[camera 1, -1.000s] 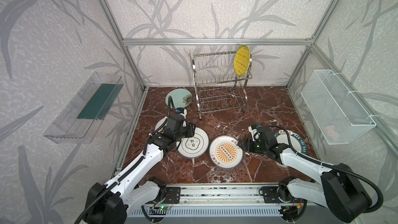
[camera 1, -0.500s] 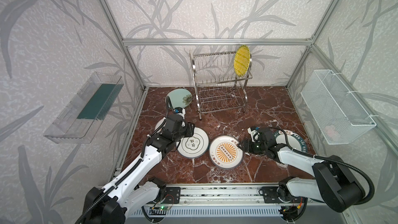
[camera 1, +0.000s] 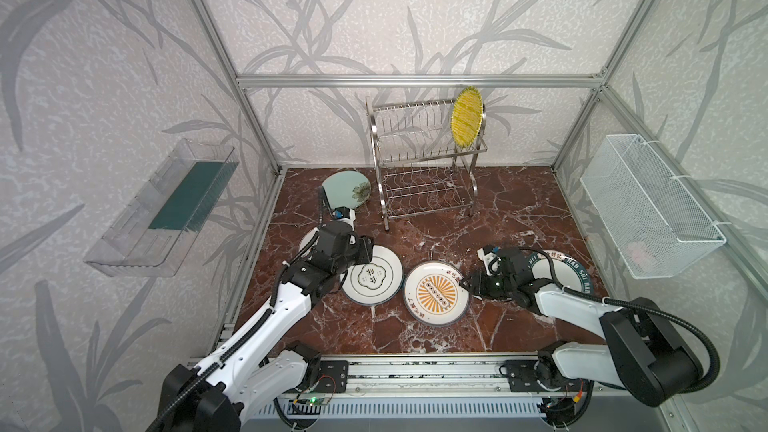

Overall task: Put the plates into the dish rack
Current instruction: 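Lower the right gripper to the sunburst plate's rim nearest it and pinch it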

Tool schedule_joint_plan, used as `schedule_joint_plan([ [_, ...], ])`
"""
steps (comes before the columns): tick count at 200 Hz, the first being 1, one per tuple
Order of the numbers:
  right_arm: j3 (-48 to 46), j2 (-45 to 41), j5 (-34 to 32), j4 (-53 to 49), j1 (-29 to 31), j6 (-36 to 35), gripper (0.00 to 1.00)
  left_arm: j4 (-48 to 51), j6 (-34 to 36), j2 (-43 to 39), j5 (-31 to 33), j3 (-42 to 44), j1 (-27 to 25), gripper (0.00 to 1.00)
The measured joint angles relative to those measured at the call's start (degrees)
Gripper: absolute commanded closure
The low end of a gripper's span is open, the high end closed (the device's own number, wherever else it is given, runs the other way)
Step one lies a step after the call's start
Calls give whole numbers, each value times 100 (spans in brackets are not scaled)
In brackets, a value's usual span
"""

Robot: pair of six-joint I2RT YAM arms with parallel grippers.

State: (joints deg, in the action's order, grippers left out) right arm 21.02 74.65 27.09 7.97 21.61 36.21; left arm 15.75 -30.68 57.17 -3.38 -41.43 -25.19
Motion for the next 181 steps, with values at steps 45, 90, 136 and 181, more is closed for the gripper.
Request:
schedule_joint_plan([
  [45,-66,42,76,175,-37,20,63,0,-11,-28,-68,4,0,56],
  [90,-125,243,254,470,-57,87,64,-2,-52,-92,-118,4,0,56],
  [136,-129,413,367,649,-92,201,71,4,-103,-170,-118,44,0,56],
  [181,-131,595,474,890,-129,282,76,4,-105,-175,-122,44,0,56],
])
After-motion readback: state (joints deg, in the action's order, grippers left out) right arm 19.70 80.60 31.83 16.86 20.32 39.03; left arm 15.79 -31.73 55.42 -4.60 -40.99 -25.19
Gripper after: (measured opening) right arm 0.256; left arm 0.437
